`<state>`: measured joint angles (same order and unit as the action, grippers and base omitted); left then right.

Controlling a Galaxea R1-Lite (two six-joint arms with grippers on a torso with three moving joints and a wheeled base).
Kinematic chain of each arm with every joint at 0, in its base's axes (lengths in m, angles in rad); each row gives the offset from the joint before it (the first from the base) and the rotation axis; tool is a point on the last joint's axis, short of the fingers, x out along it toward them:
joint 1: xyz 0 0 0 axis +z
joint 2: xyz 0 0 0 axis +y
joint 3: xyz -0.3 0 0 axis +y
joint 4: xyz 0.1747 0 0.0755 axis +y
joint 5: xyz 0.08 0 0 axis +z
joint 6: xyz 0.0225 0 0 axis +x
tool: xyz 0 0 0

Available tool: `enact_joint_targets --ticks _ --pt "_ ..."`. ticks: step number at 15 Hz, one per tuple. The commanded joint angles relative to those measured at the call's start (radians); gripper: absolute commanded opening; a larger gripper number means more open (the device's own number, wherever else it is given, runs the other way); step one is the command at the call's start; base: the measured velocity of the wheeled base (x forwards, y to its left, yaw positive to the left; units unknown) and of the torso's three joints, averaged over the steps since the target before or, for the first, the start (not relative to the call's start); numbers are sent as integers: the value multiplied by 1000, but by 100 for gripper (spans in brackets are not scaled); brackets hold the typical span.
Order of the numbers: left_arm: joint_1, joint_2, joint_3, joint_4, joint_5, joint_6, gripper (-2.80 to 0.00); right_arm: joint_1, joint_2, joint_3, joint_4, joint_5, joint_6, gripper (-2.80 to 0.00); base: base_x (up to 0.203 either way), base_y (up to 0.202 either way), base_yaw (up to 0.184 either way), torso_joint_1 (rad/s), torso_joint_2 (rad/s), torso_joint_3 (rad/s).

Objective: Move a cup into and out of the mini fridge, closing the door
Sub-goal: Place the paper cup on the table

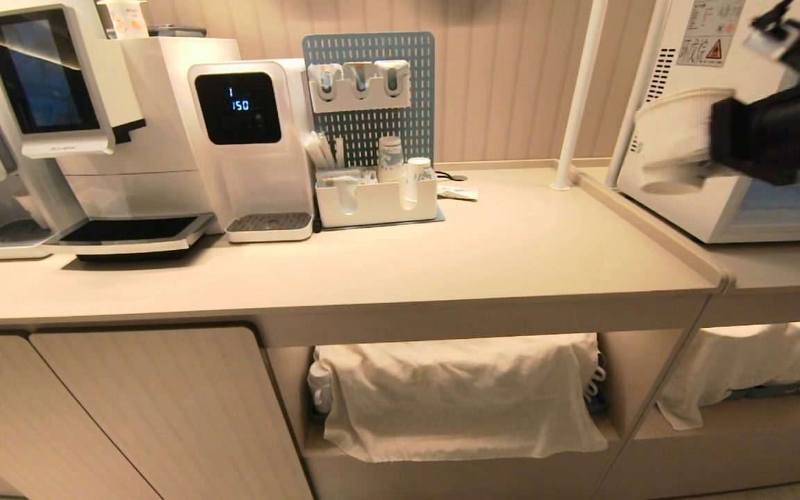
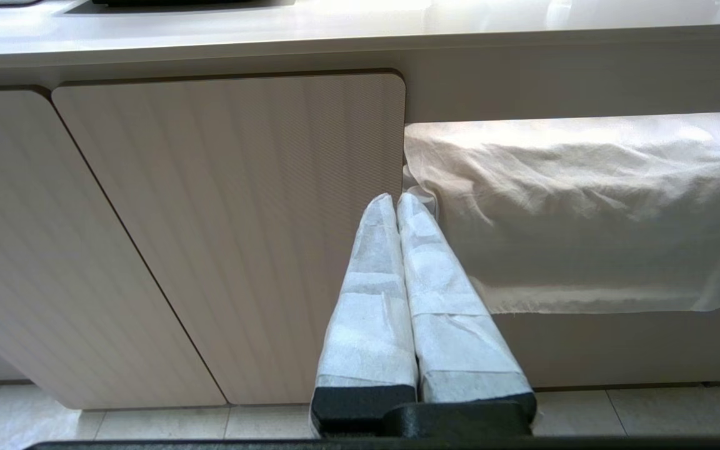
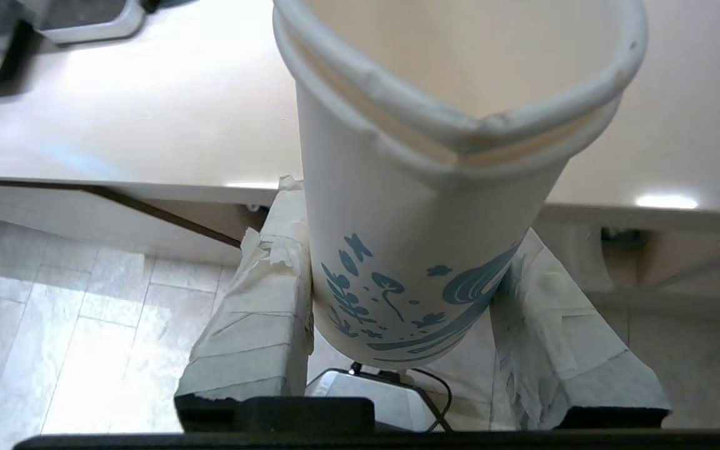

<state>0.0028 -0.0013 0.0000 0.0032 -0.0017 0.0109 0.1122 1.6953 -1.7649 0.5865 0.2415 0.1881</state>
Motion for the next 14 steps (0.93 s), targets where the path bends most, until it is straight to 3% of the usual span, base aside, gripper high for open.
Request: enact_joint_targets --ticks 1,3,5,7,10,14 --pt "1 1 0 0 0 0 -280 14 297 -54 -146 -6 4 -280 0 0 0 0 0 0" --pt "0 1 0 0 0 0 -280 18 433 -70 -323 -50 -5 -280 0 0 0 0 0 0" --pt "0 1 0 0 0 0 -280 17 557 -98 -429 -91 -68 -280 0 0 0 0 0 0" --pt "0 1 0 0 0 0 -280 15 662 -149 -500 -103 -117 -280 0 0 0 0 0 0" --pt "0 1 0 0 0 0 -280 20 758 -173 -767 -97 -150 -280 0 0 0 0 0 0" --pt "0 1 0 0 0 0 -280 24 777 -171 -787 -86 -174 -280 0 0 0 0 0 0"
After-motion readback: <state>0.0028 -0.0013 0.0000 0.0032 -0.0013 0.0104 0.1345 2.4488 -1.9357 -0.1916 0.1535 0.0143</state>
